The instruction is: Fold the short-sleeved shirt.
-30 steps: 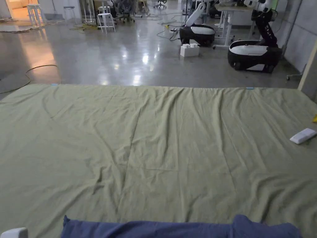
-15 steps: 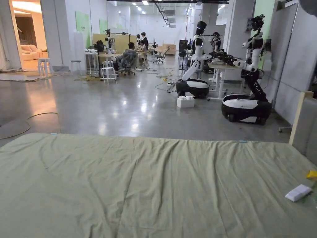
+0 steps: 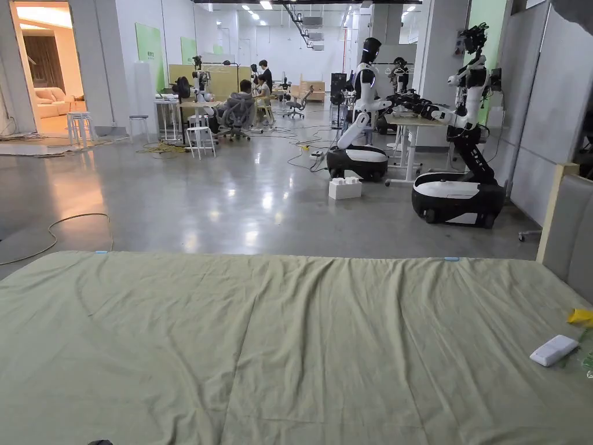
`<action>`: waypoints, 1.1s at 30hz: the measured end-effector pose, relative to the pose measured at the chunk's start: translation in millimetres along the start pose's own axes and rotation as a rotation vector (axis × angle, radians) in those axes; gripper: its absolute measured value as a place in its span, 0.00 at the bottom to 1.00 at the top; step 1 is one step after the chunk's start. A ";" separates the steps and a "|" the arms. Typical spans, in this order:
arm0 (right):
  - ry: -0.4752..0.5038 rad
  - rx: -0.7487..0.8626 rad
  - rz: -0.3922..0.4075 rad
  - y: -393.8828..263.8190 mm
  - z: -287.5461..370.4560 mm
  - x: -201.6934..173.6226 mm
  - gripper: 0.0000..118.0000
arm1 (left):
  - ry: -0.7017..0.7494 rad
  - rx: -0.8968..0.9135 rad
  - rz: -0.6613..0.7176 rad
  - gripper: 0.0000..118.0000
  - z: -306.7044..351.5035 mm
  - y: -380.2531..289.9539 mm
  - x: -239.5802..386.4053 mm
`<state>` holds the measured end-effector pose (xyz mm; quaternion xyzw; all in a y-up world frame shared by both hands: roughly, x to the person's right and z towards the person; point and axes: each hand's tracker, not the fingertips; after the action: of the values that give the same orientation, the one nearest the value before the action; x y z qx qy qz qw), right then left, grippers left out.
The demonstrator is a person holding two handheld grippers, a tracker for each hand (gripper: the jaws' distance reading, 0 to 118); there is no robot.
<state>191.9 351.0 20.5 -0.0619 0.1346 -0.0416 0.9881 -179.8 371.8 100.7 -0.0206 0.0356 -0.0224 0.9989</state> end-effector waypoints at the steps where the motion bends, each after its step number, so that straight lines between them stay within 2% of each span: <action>1: -0.002 0.002 -0.007 0.1 0.9 0.6 0.00 | 0.008 0.005 -0.005 0.00 1.3 0.9 -0.2; 14: -0.028 0.006 0.043 -0.8 0.5 -3.7 0.00 | 0.000 -0.008 0.001 0.00 -0.3 -2.2 -5.0; 19: -0.002 -0.031 0.014 -13.3 -9.5 2.2 0.00 | -0.007 -0.105 0.147 0.00 -21.3 -21.7 -26.4; 21: -0.003 -0.056 0.029 -19.4 -15.2 3.9 0.00 | -0.008 -0.121 0.156 0.00 -26.0 -29.1 -34.2; 22: -0.048 -0.090 0.079 -10.7 -6.6 3.0 0.00 | -0.019 -0.135 0.170 0.00 -28.6 -32.8 -39.3; 26: -0.009 -0.167 0.038 -22.3 -18.5 2.8 0.00 | -0.053 -0.233 0.322 0.01 -53.2 -60.4 -73.1; 27: -0.002 -0.177 0.035 -20.6 -20.1 1.5 0.00 | -0.062 -0.282 0.359 0.10 -63.5 -71.8 -84.9; 28: 0.006 -0.188 0.033 -23.3 -18.7 1.7 0.00 | -0.068 -0.317 0.390 0.25 -73.2 -83.1 -95.5; 29: 0.009 -0.192 0.040 -23.7 -18.5 1.7 0.00 | -0.073 -0.383 0.447 0.47 -85.3 -99.4 -109.6; 30: 0.007 -0.199 0.049 -23.8 -18.4 1.9 0.00 | -0.093 -0.437 0.489 0.75 -96.0 -112.5 -120.7; 31: 0.009 -0.204 0.051 -29.1 -20.1 1.1 0.00 | -0.144 -0.483 0.552 0.86 -112.5 -140.3 -133.6; 33: 0.012 -0.221 0.050 -42.1 -24.4 0.2 0.00 | -0.156 -0.534 0.668 0.84 -134.0 -178.5 -160.3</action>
<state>182.7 306.7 2.7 -0.1666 0.1460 -0.0021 0.9752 -356.9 195.8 -13.9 -0.2673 -0.0307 0.3136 0.9106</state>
